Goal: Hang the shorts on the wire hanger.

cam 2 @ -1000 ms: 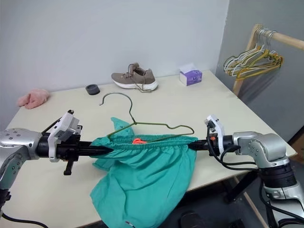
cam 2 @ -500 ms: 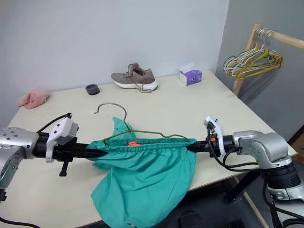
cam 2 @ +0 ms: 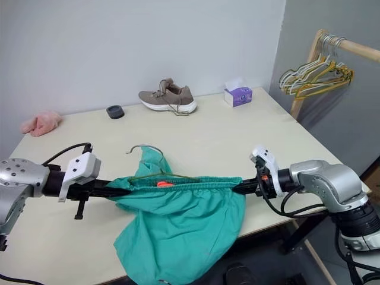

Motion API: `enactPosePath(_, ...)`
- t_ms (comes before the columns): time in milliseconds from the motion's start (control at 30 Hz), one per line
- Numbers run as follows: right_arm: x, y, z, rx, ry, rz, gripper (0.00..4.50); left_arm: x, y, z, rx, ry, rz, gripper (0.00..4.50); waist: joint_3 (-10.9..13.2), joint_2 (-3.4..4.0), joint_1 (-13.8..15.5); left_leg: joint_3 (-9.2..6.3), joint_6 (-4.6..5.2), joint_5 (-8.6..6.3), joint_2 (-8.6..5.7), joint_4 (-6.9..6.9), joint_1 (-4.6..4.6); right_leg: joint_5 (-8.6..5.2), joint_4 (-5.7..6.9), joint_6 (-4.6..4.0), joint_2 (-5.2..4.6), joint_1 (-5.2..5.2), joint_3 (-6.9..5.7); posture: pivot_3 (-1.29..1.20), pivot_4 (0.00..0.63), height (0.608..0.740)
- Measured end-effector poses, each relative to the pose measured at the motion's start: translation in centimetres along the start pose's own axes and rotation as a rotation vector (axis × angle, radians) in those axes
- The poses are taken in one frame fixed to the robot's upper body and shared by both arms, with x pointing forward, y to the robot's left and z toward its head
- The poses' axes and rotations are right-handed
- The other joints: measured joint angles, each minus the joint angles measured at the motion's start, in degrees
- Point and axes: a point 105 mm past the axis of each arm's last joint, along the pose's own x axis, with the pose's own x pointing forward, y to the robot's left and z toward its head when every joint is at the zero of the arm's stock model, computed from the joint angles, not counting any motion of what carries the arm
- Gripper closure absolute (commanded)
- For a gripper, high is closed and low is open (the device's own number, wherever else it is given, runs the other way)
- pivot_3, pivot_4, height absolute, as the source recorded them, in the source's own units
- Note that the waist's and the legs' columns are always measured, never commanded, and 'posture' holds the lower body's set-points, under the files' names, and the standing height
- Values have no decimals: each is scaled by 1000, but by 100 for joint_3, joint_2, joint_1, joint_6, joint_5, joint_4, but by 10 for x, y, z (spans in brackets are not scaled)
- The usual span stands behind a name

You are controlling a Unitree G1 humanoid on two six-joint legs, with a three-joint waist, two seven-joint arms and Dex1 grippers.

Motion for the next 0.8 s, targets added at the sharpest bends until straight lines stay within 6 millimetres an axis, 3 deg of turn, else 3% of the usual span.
enactPosePath(167, 1, 7, 18, -102, 4, 4, 4485, 19, -6, -4, -35, -5, -30, 4500, 3, 3, -5, -2, 0, 0, 2, -1, -1, 0, 1, 0, 0, -3, -1, -302, 0, 740)
enactPosePath(267, 3, 14, 26, -154, 8, 22, 3769, 21, -7, -7, -30, 16, -33, 4500, 3, 3, -4, -2, 0, 0, 2, -1, -2, 0, 1, 0, 0, -2, -1, -300, 0, 740)
enactPosePath(533, 8, 18, 26, -260, 43, 1, 1038, 38, -8, -3, -44, -38, -29, 4500, 2, 2, -1, -3, 0, 0, 2, 1, -2, 0, 1, 0, 0, -2, -3, -306, 0, 740)
enactPosePath(633, 4, 15, 24, -331, 76, -45, 1038, 43, -11, 1, -32, -49, -38, 4500, 2, 1, -1, -2, 0, 0, 1, 0, -3, 0, -1, 0, 0, -2, -1, -304, 0, 740)
enactPosePath(800, -7, -3, -3, -328, 144, -177, 1038, 44, -13, -1, -40, -45, -39, 4500, 0, -3, 5, -2, -1, 0, 2, -3, -3, 0, -6, 0, 0, -1, -2, -308, 0, 740)
